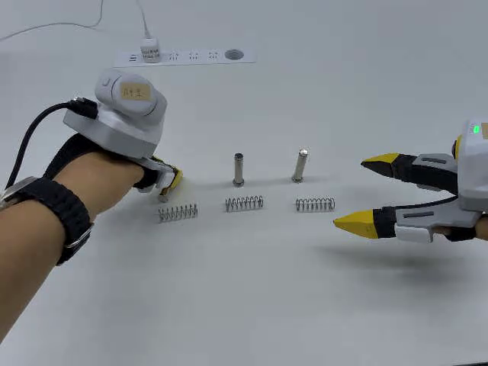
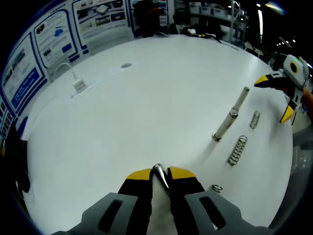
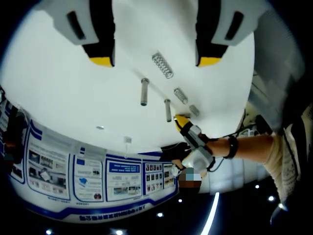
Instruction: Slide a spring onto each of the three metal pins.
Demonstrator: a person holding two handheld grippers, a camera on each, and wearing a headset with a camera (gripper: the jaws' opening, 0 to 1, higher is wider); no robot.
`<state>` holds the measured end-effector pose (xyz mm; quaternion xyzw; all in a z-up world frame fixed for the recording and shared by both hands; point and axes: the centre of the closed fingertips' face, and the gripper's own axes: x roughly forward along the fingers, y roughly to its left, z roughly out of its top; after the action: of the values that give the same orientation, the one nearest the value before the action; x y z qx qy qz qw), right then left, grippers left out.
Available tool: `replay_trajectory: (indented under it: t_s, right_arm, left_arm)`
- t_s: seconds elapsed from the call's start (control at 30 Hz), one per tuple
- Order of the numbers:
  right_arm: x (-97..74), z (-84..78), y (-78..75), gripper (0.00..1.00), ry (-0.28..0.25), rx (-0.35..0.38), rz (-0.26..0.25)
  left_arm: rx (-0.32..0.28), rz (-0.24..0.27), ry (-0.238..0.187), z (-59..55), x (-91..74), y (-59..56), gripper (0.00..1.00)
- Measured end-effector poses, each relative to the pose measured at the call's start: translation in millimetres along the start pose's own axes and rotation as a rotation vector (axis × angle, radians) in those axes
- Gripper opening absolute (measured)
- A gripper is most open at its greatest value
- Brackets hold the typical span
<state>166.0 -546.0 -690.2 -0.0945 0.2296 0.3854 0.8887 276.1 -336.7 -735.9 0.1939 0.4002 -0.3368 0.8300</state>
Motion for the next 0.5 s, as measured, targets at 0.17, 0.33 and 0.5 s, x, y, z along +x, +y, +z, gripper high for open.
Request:
replay_trajectory:
  t_s: [0.17,0.33,0.5]
  right_arm:
    - [1.2,-1.5,1.2,0.68,0.008,-0.001,0.004]
    - [1.5,-2.9,1.9,0.68,0.016,-0.001,0.007]
    - [0.7,-3.5,1.7,0.68,0.021,-0.003,0.004]
  left_arm:
    - [0.01,0.004,0.008,-0.5,-0.1,1.0,0.11]
    - [0.018,0.01,0.017,-1.4,-0.7,1.9,0.09]
    - [0.018,0.011,0.024,-1.5,-0.6,2.9,0.1]
